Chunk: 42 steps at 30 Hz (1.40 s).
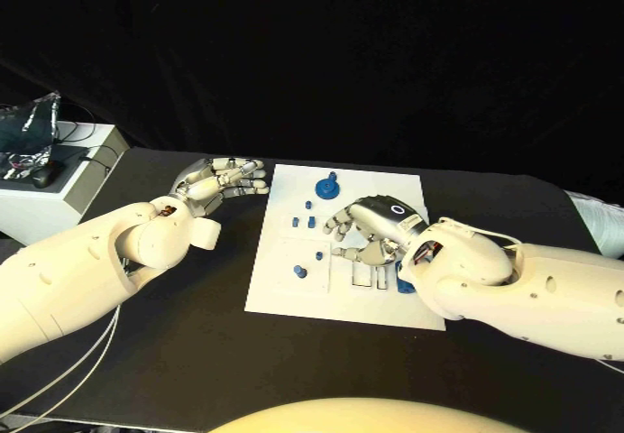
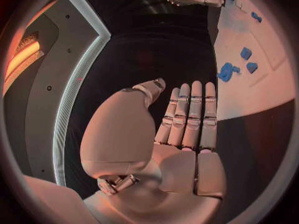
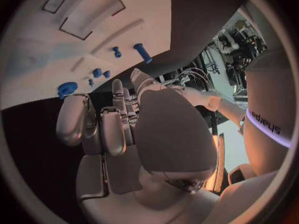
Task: Assemble the parts on the task board
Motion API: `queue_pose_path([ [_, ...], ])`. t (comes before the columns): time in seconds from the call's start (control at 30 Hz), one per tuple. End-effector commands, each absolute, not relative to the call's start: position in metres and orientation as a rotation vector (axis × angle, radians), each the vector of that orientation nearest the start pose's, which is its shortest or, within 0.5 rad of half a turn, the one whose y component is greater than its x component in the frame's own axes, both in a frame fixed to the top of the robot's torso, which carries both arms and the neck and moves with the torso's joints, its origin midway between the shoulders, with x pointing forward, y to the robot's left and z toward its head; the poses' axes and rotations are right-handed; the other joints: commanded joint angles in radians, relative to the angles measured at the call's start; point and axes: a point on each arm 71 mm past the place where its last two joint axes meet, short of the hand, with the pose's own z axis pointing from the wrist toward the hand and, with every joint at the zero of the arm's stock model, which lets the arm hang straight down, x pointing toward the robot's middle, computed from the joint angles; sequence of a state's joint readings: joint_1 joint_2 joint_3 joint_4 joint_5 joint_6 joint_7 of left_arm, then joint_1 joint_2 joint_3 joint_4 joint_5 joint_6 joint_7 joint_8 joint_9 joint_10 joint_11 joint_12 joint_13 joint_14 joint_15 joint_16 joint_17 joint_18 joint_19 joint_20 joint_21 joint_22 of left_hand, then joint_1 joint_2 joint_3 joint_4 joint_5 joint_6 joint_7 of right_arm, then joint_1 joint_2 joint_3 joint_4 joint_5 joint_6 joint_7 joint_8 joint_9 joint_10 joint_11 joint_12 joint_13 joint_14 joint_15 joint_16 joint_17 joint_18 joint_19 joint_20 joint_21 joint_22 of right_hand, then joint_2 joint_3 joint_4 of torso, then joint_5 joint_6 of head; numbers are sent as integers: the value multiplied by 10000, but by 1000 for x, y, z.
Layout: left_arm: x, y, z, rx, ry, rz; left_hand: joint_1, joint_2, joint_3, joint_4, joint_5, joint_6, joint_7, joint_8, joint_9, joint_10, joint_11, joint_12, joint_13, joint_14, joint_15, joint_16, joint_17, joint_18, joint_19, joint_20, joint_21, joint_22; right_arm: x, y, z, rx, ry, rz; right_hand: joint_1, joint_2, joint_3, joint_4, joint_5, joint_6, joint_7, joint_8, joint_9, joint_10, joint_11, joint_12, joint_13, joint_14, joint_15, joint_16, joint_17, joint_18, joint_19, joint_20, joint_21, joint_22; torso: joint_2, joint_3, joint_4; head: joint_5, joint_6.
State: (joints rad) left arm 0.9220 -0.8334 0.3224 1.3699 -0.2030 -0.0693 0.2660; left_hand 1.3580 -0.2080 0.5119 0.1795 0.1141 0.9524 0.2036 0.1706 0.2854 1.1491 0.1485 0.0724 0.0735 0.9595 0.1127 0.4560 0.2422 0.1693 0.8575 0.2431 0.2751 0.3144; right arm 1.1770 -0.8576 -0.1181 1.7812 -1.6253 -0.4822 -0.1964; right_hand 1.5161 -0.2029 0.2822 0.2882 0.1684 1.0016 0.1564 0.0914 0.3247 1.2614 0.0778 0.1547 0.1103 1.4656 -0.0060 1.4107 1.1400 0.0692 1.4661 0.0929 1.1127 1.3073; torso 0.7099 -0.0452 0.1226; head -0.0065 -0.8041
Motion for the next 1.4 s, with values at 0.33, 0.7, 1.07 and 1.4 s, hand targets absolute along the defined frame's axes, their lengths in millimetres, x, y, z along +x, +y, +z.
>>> queue_pose_path([
  [0.33, 498, 254, -211, -11394, 14432, -16298, 75, 52, -26, 30, -7, 1, 15, 28, -16, -40, 18, -41, 17, 105, -11, -57, 23, 133, 102, 5, -59, -20, 437, -221, -193, 3024, 19885, 6775, -2253, 330, -169, -26, 1319, -168, -552, 1877, 1553, 1718, -644, 11104, 11575, 496, -527, 532, 1015, -148, 525, -465, 1540, 1342, -203, -2, -130, -481, 5],
  [0.7, 489, 256, -218, -11537, 14508, -16090, 40, 4, -109, 75, -12, 30, -22, 44, -20, 10, -8, -20, 31, 154, -26, -106, 85, 132, 168, -2, -107, -64, 426, -266, -212, 4093, 22264, 3198, -4202, 582, -1077, 58, 2167, -556, -758, 3077, 3278, 2760, -745, 13632, 14125, 862, -586, 1338, 3307, -331, 701, -557, 2643, 1905, -343, -14, -288, -891, -118],
  [1.07, 486, 255, -220, -11558, 14559, -16085, 17, -16, -146, 100, -11, 34, -35, 46, -24, 32, -20, -13, 37, 169, -34, -128, 109, 131, 190, -3, -129, -83, 419, -264, -218, 3521, 22733, 2072, -4729, 763, -1528, 67, 1781, -564, -824, 3320, 3751, 2934, -795, 13907, 14385, 913, -620, 1422, 3604, -391, 757, -577, 2981, 2061, -381, -56, -283, -966, -204],
  [1.4, 486, 257, -220, -11586, 14555, -16039, 1, -19, -165, 119, -10, 37, -36, 46, -27, 37, -21, -14, 38, 176, -36, -142, 123, 130, 200, -4, -142, -94, 416, -249, -233, 3099, 23039, 2064, -4851, 780, -1651, 64, 1742, -579, -835, 3356, 3849, 2924, -804, 13891, 14374, 919, -628, 1431, 3636, -398, 762, -584, 3019, 2081, -370, -52, -280, -951, -253],
])
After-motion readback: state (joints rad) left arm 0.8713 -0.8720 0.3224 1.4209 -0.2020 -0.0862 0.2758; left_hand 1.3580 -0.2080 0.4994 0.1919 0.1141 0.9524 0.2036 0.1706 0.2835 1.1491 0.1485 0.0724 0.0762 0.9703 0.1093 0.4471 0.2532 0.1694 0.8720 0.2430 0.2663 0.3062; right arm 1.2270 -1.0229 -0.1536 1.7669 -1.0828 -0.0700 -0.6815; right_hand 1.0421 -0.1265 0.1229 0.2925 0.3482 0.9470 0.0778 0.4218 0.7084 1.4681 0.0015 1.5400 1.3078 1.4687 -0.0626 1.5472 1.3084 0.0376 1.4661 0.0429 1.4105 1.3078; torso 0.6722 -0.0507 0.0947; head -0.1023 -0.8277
